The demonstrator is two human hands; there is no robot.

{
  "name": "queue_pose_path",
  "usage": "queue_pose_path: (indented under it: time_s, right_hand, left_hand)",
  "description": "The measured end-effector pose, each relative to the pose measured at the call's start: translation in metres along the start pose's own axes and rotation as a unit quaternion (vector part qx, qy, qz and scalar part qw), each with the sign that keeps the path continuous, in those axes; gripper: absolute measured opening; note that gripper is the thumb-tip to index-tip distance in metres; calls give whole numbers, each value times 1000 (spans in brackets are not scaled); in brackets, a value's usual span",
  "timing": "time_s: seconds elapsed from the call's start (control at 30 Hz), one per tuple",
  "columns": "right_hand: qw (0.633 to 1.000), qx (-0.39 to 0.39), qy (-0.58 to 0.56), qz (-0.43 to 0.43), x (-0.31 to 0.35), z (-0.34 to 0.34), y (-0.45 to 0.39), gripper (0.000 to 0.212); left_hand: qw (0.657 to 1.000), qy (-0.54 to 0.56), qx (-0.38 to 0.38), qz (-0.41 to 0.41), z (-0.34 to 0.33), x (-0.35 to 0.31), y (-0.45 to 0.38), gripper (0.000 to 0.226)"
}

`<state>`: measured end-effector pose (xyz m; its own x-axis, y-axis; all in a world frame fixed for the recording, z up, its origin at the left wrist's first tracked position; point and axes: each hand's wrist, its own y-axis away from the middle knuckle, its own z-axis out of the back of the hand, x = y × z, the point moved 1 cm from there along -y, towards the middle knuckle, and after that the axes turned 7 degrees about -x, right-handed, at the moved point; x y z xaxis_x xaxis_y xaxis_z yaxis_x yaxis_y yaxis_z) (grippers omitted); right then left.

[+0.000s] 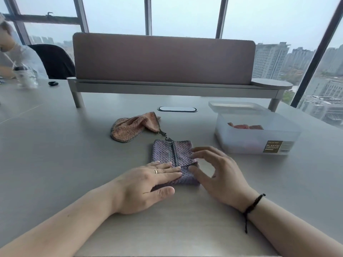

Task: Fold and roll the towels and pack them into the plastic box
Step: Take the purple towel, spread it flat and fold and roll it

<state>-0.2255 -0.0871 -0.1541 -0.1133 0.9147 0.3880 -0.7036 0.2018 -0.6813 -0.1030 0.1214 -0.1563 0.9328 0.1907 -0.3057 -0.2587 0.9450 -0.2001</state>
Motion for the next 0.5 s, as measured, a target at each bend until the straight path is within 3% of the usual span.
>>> queue_pose_path:
  time_s: [0.07,0.13,0.33,0.5]
  right_hand:
    - [992,99,20,71,7,-2,8,33]
    - [983,143,33,108,10,-5,12,38]
    - [985,140,41,91,8,-1,10,36]
    - [989,124,47,65,10,-2,10,32]
  left_hand:
    - [1000,-5,14,0,-1,2,0,75]
    - [1000,-16,27,-5,-3,4,0,74]
    - [999,41,7,4,-5,8,-1,72]
    - [987,94,-132,24,4,13,6,59]
